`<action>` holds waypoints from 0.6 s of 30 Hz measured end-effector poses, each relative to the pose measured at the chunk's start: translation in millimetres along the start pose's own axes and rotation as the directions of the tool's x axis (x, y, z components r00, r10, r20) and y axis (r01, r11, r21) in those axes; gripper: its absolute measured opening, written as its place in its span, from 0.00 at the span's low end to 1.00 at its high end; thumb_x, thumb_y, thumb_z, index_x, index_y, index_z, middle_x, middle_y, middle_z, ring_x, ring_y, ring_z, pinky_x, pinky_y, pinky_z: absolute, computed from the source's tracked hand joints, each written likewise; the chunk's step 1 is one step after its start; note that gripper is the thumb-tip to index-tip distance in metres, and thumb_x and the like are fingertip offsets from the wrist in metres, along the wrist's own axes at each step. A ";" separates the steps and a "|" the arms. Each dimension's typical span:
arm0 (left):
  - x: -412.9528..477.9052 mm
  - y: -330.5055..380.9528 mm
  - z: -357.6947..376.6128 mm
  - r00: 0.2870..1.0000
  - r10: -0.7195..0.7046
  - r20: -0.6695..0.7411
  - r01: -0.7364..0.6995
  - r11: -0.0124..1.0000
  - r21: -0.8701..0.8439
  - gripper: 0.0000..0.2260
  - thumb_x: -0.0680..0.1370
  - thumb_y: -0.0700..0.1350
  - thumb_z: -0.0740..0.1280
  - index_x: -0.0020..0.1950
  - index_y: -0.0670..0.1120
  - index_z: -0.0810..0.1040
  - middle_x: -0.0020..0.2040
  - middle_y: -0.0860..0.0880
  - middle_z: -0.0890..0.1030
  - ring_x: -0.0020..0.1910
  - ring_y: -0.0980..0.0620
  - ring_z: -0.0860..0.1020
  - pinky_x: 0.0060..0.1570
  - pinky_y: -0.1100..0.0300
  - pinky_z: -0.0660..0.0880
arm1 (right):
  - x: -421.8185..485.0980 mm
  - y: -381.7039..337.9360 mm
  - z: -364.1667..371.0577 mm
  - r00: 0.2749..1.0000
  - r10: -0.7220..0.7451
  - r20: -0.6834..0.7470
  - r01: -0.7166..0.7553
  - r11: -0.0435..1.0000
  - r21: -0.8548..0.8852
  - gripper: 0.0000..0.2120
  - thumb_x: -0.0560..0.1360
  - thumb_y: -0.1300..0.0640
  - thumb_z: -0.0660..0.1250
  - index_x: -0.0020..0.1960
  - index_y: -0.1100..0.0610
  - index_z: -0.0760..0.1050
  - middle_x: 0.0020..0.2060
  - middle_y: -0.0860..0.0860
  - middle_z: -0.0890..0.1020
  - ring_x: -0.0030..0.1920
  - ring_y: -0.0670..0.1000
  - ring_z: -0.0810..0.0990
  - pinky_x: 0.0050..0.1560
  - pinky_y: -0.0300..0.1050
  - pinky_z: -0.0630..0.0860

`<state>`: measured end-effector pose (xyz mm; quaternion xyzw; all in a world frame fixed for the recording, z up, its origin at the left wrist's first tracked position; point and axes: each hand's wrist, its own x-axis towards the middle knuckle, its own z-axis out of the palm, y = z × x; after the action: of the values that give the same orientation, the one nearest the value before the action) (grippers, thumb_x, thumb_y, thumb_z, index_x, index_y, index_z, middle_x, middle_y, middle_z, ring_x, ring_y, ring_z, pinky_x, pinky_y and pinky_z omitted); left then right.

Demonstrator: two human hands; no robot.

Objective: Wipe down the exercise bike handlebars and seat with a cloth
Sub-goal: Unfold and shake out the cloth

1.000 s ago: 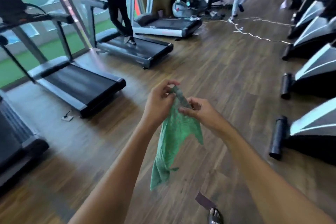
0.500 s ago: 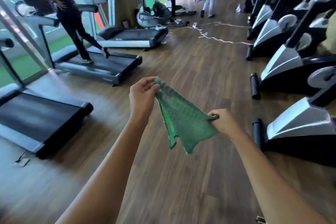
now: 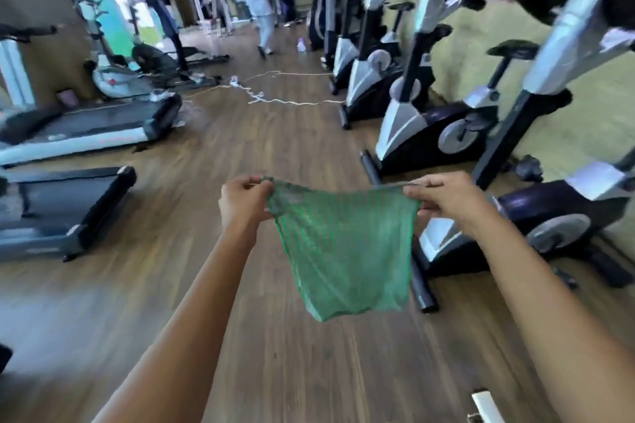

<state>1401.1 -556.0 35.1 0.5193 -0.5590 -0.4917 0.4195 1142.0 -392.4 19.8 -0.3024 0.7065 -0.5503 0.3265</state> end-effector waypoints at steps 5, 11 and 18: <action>53.1 15.3 55.1 0.966 -0.040 0.256 0.044 0.999 -0.011 0.09 0.75 0.33 0.66 0.37 0.44 0.76 0.36 0.45 0.77 0.25 0.56 0.76 0.25 0.61 0.77 | 16.0 -5.3 -34.2 0.957 0.087 -0.277 -0.062 0.993 0.098 0.07 0.74 0.61 0.74 0.51 0.62 0.81 0.37 0.54 0.80 0.33 0.47 0.75 0.30 0.34 0.79; 65.4 27.4 173.5 0.838 -0.061 0.542 0.037 0.998 0.056 0.05 0.74 0.38 0.70 0.38 0.44 0.81 0.34 0.46 0.80 0.29 0.49 0.80 0.26 0.60 0.76 | 38.2 13.8 -68.7 0.761 0.199 -0.617 -0.124 0.979 0.163 0.08 0.70 0.62 0.78 0.37 0.57 0.80 0.32 0.57 0.82 0.29 0.51 0.78 0.45 0.54 0.84; 17.8 42.9 313.4 0.613 0.020 0.789 -0.130 0.989 0.076 0.03 0.71 0.39 0.73 0.37 0.43 0.83 0.38 0.38 0.85 0.36 0.43 0.84 0.38 0.49 0.84 | 76.0 21.0 -100.5 0.763 0.288 -0.579 -0.105 0.939 0.328 0.07 0.71 0.63 0.77 0.37 0.56 0.81 0.32 0.58 0.82 0.30 0.50 0.80 0.44 0.47 0.84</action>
<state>1084.9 -539.0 25.1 0.2531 -0.7371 -0.6152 0.1191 1014.9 -389.4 7.8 0.0197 0.7180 -0.6741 0.1721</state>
